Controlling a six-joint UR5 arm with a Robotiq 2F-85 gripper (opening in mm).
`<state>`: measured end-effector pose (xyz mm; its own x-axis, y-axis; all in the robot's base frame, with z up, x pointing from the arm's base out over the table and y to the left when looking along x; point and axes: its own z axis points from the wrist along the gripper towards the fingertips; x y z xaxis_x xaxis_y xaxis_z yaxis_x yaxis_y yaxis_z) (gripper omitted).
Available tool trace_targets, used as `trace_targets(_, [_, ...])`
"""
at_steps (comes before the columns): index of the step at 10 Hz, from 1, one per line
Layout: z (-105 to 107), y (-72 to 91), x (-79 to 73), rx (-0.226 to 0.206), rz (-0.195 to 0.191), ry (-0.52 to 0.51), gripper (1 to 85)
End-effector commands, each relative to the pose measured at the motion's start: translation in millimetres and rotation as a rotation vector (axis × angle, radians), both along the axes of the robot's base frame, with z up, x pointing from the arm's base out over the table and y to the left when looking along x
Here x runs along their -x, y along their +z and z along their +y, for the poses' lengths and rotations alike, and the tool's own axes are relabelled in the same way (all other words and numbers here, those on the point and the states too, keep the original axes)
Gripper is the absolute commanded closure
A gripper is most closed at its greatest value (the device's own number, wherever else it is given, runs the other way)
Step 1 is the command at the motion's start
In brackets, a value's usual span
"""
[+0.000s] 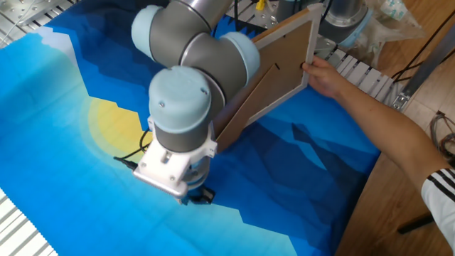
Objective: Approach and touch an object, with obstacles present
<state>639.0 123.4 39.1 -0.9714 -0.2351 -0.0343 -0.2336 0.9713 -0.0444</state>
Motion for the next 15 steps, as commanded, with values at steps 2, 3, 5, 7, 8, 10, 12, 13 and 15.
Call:
trace_targets(2, [-6.9,55.1,25.3,-0.004,0.059,-0.032,84.7])
trace_targets(3, [-10.8,73.7,34.6,0.004,0.077,-0.037,84.7])
trace_targets(5, [-12.4,116.3,54.0,0.006,0.099,-0.057,84.7])
trace_targets(7, [-16.9,141.0,69.6,-0.003,0.104,-0.061,84.7])
trace_targets(8, [-21.1,147.6,76.2,-0.003,0.101,-0.060,84.7])
trace_targets(10, [-31.2,150.5,78.8,0.024,0.100,-0.058,84.7])
trace_targets(12, [-9.1,143.5,60.8,-0.050,0.051,-0.087,84.7])
trace_targets(13, [-1.5,143.8,52.4,-0.080,0.020,-0.091,84.7])
trace_targets(15, [-6.7,145.9,23.5,-0.063,-0.093,-0.061,84.7])
